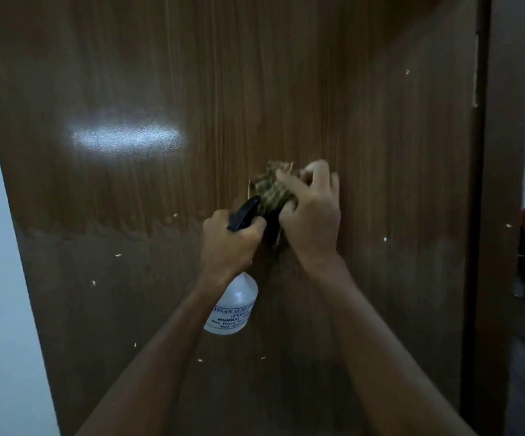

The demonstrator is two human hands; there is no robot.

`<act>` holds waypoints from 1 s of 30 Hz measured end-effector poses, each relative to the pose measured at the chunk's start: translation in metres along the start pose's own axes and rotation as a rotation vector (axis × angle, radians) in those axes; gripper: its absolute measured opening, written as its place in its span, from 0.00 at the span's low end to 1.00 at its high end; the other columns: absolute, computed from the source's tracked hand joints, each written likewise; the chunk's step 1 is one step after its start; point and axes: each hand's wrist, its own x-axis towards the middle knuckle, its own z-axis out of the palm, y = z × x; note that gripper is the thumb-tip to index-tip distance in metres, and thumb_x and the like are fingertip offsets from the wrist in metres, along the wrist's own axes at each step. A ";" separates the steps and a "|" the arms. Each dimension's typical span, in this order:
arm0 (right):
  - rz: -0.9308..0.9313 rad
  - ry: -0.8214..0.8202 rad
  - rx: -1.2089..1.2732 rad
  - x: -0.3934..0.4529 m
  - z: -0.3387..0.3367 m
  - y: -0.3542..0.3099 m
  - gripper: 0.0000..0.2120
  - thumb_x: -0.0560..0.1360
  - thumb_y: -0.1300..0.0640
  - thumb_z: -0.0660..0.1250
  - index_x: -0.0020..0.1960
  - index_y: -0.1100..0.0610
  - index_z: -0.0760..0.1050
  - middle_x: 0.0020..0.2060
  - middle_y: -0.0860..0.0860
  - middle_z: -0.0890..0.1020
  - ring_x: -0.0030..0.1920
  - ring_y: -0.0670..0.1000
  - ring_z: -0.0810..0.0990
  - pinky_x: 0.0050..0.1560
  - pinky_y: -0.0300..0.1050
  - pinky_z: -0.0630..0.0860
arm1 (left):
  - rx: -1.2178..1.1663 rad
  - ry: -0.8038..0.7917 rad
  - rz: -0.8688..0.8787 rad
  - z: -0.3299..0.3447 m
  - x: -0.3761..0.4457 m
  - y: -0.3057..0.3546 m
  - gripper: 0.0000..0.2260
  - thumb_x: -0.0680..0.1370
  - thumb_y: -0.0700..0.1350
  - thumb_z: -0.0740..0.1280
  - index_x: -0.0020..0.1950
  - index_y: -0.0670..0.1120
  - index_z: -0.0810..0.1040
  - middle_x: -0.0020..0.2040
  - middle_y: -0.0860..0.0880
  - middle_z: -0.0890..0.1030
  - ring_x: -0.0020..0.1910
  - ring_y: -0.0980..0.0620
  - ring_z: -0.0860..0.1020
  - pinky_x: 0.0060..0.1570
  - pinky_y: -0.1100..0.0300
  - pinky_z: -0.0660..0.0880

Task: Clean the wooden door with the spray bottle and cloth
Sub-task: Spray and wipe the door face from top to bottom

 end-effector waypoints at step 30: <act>0.372 -0.124 0.276 -0.037 0.036 -0.102 0.25 0.74 0.60 0.69 0.70 0.48 0.78 0.61 0.49 0.66 0.58 0.48 0.65 0.50 0.28 0.65 | -0.035 0.077 0.078 -0.095 -0.001 -0.047 0.18 0.76 0.50 0.70 0.37 0.36 0.78 0.31 0.34 0.76 0.27 0.32 0.75 0.26 0.39 0.72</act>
